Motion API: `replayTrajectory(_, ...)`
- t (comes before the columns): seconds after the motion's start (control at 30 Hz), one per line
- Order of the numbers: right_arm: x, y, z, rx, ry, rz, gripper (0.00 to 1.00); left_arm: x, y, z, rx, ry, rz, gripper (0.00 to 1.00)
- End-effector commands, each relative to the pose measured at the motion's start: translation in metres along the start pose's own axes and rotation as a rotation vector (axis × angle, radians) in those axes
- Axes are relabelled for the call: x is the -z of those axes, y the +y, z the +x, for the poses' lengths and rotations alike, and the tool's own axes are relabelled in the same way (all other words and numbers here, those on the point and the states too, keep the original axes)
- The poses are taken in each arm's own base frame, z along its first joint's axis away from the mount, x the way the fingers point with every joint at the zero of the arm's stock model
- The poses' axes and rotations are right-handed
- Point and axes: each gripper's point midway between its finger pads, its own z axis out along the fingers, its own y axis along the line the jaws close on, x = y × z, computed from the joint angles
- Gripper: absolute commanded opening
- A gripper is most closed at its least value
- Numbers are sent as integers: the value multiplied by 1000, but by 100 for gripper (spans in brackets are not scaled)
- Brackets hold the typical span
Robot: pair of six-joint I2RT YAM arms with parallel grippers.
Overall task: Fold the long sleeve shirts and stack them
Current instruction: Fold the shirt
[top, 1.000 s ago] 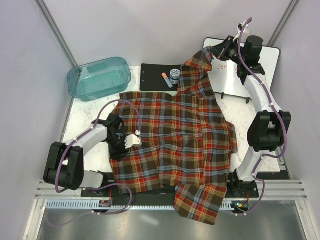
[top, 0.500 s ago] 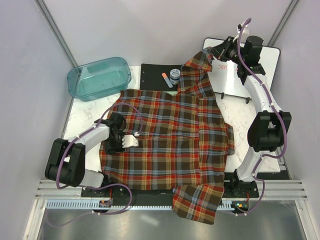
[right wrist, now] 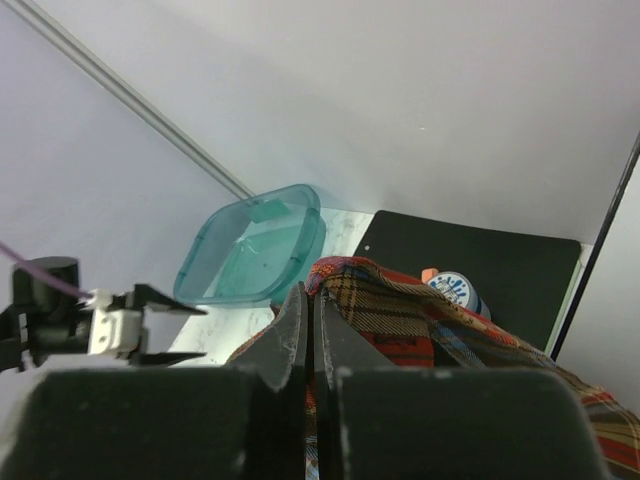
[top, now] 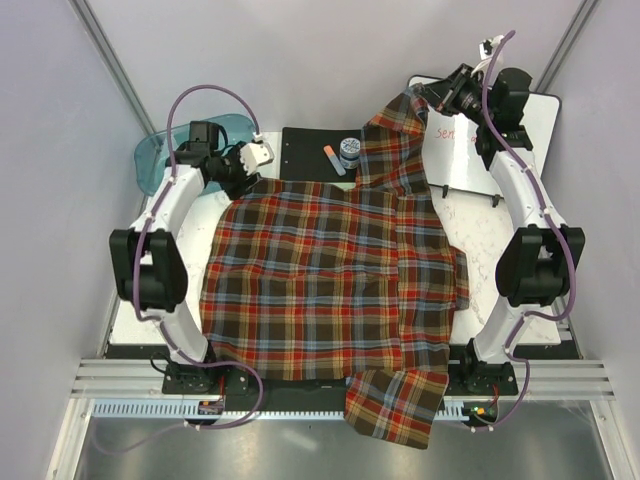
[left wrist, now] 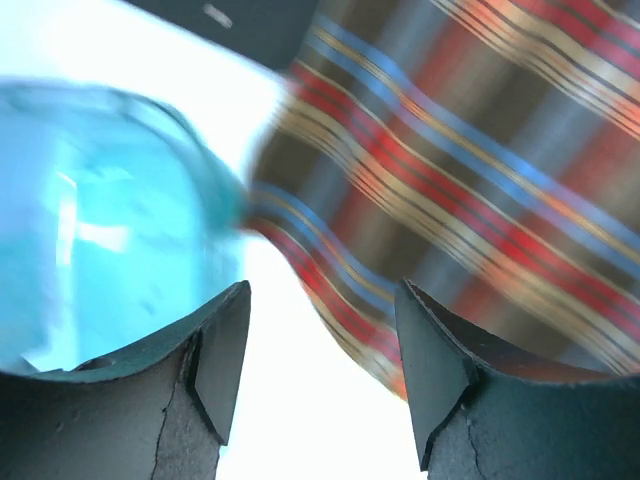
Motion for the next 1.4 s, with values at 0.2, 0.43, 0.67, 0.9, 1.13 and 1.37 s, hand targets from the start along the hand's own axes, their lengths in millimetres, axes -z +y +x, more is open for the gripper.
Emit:
replayTrajectory(0.2, 14, 45, -19, 46, -29, -88, 0, -88, 66, -44, -265, -253, -89, 60)
replayTrajectory(0.43, 14, 43, -10, 63, 1, -89, 0, -123, 57, -28, -595, -160, -54, 61)
replayTrajectory(0.67, 15, 42, -6, 66, 11, -92, 0, -140, 67, -13, -663, -91, -39, 60)
replayTrajectory(0.9, 15, 43, -5, 65, 16, -98, 0, -156, 65, 0, -654, -62, 0, 60)
replayTrajectory(1.13, 15, 43, -5, 70, 17, -97, 0, -163, 55, 13, -669, -32, 60, 51)
replayTrajectory(1.37, 15, 43, -6, 66, 14, -97, 0, -165, 50, 15, -676, -28, 101, 26)
